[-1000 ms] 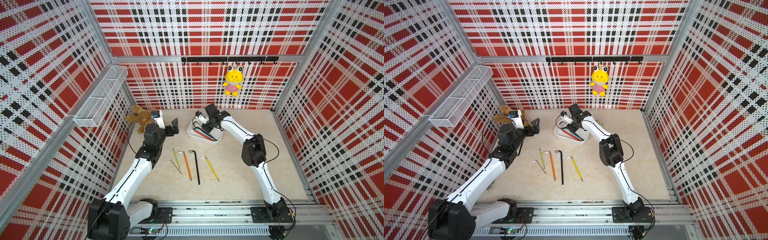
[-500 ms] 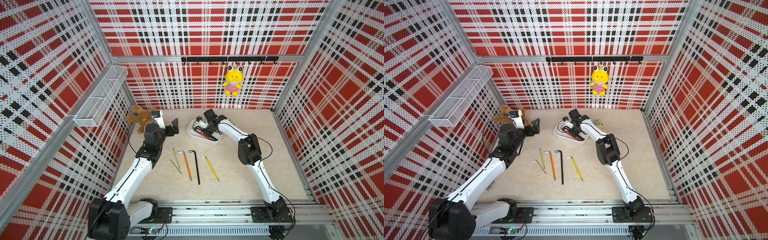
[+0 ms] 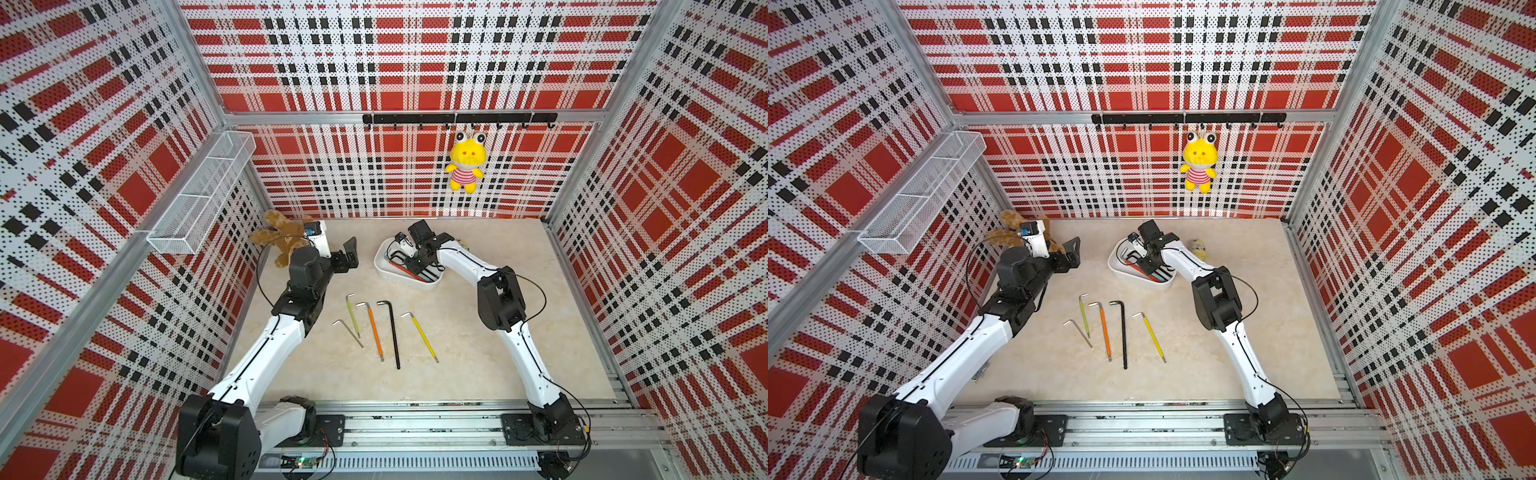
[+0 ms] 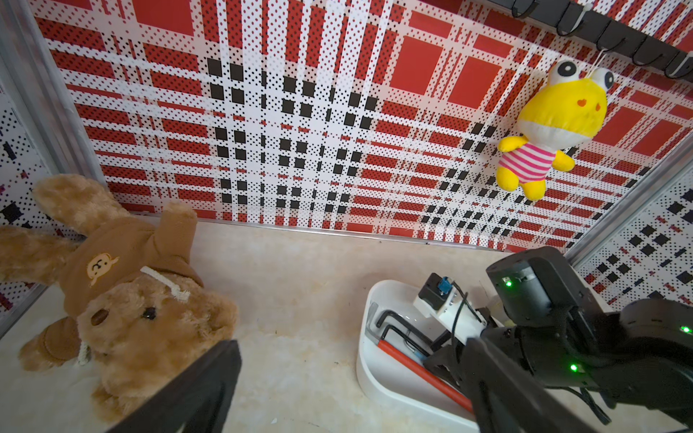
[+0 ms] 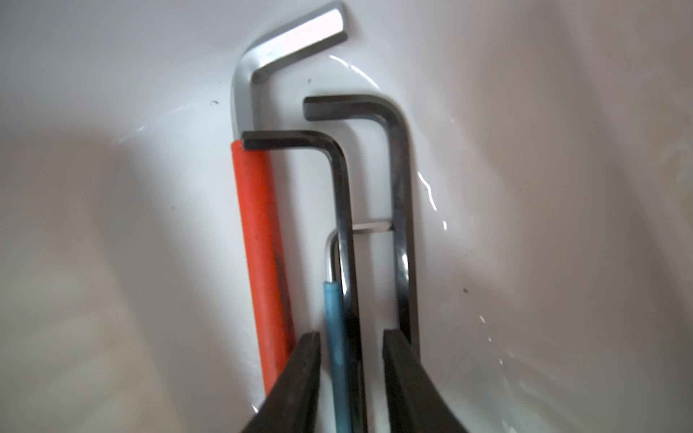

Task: Put the hex key on the desktop into the storage box
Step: Place the Allen key in the storage box, then pick up the Allen key from the center of the board.

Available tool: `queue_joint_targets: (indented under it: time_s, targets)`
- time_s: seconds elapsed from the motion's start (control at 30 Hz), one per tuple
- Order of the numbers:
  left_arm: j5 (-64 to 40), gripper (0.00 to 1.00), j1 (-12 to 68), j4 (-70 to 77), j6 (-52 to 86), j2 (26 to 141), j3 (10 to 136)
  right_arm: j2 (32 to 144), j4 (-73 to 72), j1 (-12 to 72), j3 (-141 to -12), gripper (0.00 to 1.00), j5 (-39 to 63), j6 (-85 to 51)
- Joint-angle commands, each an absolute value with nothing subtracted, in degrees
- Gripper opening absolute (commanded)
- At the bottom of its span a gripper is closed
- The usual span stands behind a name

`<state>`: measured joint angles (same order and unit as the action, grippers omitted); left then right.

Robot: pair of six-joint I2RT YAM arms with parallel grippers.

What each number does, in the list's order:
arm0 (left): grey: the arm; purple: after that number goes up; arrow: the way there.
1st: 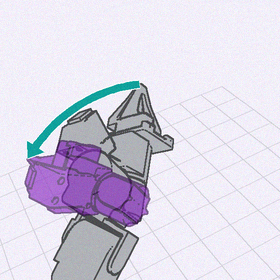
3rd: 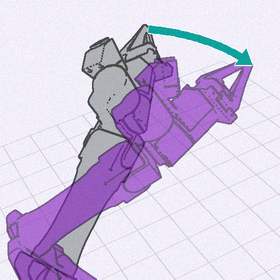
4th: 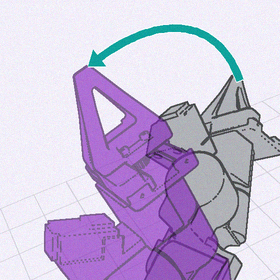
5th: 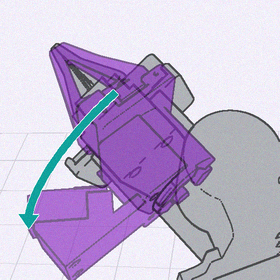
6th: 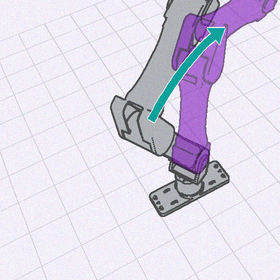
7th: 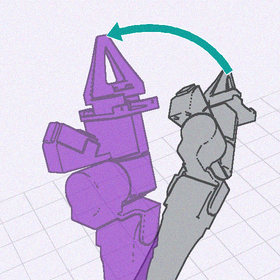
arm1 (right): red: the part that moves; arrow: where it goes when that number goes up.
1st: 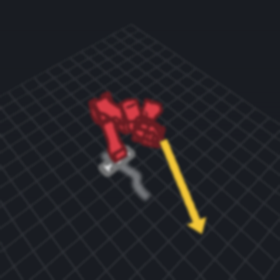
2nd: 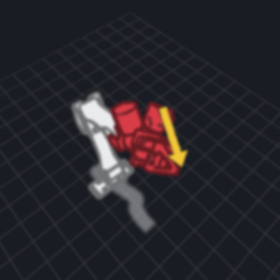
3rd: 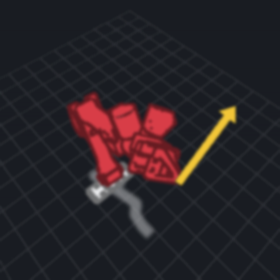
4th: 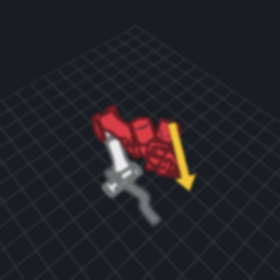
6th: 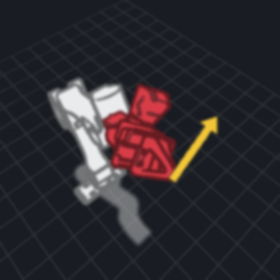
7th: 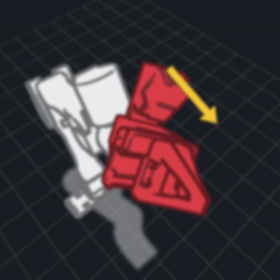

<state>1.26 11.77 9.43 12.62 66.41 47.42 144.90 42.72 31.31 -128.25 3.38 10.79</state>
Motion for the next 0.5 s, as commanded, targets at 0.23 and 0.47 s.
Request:
queue_joint_targets:
  time_s: [0.23,0.47]
  targets:
    - [1.23,0.99,12.48,10.54,12.39,66.3,47.64,128.98,33.27,32.6,-119.16,0.43,2.43,7.65]
    - [0.79,0.99,12.57,10.99,12.57,66.64,47.33,117.93,35.53,33.74,-112.29,0.42,0.19,2.26]
